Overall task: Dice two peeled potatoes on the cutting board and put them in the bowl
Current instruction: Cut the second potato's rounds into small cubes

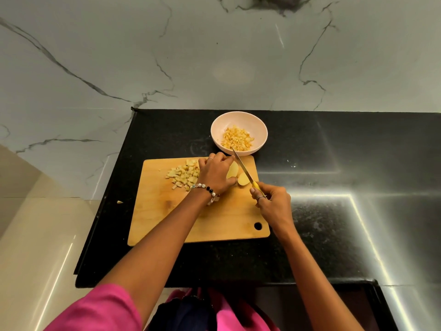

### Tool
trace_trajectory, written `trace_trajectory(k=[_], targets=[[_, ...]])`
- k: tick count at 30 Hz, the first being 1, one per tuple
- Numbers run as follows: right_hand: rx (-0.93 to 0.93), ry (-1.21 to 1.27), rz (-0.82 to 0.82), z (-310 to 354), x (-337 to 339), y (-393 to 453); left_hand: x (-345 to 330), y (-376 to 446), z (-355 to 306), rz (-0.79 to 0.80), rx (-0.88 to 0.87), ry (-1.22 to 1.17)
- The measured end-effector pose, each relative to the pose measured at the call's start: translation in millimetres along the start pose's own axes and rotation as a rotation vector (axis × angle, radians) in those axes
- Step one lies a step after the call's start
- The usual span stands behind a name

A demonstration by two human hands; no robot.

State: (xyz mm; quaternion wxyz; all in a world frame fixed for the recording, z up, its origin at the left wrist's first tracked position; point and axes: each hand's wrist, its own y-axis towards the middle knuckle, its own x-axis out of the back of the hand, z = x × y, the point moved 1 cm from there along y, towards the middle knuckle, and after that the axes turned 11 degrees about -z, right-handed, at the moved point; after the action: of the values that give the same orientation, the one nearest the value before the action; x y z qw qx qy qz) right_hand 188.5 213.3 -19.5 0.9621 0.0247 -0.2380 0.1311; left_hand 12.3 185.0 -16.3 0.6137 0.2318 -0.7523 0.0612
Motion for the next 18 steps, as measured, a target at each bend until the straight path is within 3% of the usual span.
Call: trace_trajectory(k=[6,9,15,18], targets=[[-0.006,-0.012,0.0,1,-7,-7,1,-2,9,-0.041,0.017,-0.213],[-0.003,-0.019,-0.018,2,-8,-13,7,-5,14,-0.148,0.073,-0.271],[-0.006,0.035,-0.03,12,-20,-36,23,-53,41,-0.289,0.266,-0.304],[0.013,0.041,0.014,21,-31,-58,27,-93,53,-0.262,0.289,-0.15]])
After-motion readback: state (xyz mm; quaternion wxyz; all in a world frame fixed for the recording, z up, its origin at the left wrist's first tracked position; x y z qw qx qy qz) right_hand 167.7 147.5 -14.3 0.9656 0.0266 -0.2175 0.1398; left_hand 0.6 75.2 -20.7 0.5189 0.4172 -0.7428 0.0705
